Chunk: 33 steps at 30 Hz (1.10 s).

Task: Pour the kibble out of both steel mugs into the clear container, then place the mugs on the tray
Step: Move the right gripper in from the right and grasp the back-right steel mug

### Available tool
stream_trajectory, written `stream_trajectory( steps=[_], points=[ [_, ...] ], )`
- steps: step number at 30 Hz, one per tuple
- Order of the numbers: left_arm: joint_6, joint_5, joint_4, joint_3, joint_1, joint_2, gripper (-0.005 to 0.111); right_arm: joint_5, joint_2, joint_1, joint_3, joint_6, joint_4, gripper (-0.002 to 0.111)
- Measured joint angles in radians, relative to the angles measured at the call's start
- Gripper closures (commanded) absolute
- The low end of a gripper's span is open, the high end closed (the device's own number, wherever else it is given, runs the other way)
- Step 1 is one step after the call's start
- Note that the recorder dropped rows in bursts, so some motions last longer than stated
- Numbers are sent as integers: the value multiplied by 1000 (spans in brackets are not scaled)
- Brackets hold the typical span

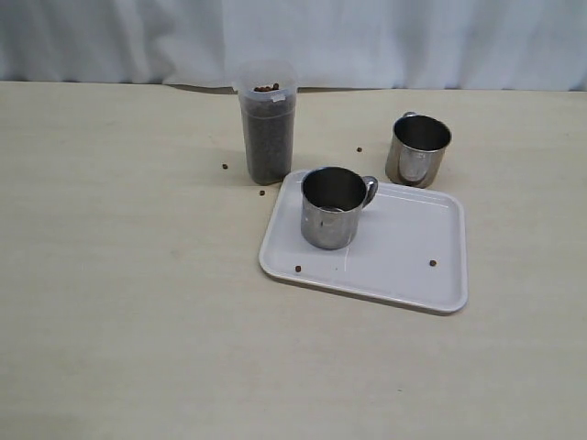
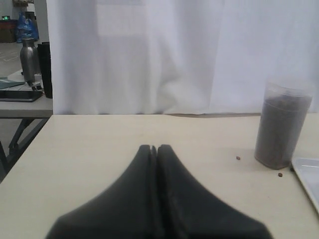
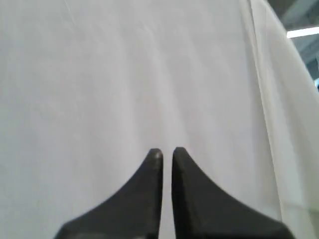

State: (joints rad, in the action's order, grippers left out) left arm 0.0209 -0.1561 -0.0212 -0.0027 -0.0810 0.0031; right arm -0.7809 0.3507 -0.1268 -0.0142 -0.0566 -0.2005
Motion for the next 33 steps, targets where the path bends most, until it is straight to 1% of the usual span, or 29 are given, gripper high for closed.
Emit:
stream_trajectory(
  steps=[2,4,6,10,14,16,18,20,21,23,24,26,27,31,33],
  points=[
    [0,0,0,0,0,0,107,2,213,0,-48,0,12,103],
    [0,0,0,0,0,0,107,2,359,0,-91,0,32,103],
    [0,0,0,0,0,0,107,0,569,0,-146,0,42,103],
    [0,0,0,0,0,0,107,0,774,0,-189,42,44,103],
    [0,0,0,0,0,0,107,-47,937,0,-231,57,44,103],
    [0,0,0,0,0,0,107,-58,1012,0,-278,39,89,101],
    [0,0,0,0,0,0,107,-54,1063,0,-318,24,170,94],
    [0,0,0,0,0,0,107,-34,1126,0,-374,13,291,80],
    [0,0,0,0,0,0,107,-17,1160,0,-398,11,345,69],
    [0,0,0,0,0,0,107,17,1231,-3,-455,6,406,42],
    [0,0,0,0,0,0,107,25,1259,-4,-480,6,416,26],
    [0,0,0,0,0,0,107,36,1325,-4,-523,4,426,-2],
    [0,0,0,0,0,0,107,40,1380,-4,-559,4,443,-2],
    [0,0,0,0,0,0,107,47,1481,-4,-630,7,527,-2],
    [0,0,0,0,0,0,107,47,1539,-4,-681,43,577,-2]
  ],
)
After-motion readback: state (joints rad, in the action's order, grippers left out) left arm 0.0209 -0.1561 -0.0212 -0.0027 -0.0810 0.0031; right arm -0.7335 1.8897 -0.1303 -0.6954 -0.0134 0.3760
